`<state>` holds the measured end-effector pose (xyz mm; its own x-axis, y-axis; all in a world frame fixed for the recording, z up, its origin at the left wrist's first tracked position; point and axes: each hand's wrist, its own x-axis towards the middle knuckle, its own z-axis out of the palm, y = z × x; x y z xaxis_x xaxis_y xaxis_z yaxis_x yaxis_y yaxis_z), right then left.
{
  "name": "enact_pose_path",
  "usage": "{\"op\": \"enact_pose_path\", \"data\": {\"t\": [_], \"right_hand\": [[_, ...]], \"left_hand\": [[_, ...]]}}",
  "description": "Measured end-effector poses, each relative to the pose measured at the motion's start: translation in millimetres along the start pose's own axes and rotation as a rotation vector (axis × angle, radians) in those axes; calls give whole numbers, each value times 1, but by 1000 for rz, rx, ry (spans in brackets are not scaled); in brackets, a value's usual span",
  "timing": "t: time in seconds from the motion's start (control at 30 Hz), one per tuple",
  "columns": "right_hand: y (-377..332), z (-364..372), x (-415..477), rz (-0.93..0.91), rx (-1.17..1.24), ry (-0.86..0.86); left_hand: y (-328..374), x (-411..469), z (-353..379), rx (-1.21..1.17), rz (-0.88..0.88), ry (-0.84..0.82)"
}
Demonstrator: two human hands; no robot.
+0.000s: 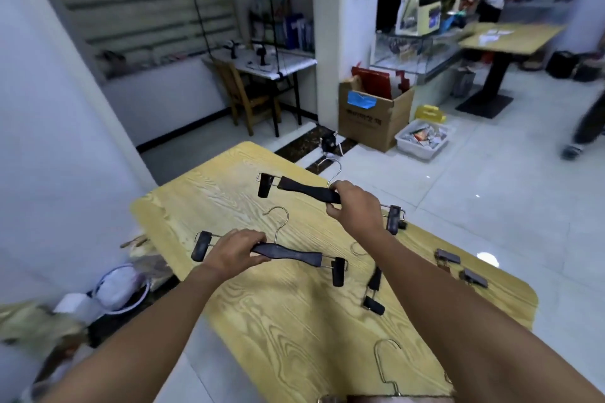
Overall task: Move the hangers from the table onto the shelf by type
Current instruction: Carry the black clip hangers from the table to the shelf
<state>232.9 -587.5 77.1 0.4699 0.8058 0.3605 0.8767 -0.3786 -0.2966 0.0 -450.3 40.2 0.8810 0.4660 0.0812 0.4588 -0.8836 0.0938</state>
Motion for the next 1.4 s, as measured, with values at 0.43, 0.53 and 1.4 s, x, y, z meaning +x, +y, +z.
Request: {"op": "enact_pose_path", "data": {"t": [0.43, 0.53, 1.4], "right_hand": [[-157, -2, -19, -337, 179, -84], [-197, -3, -31, -400, 214, -101], [-474, -52, -364, -1095, 518, -352]], "left_hand": [[-50, -146, -66, 87, -330, 67], [-59, -186, -81, 114, -398, 79], [100, -685, -122, 104, -1190, 184]]}}
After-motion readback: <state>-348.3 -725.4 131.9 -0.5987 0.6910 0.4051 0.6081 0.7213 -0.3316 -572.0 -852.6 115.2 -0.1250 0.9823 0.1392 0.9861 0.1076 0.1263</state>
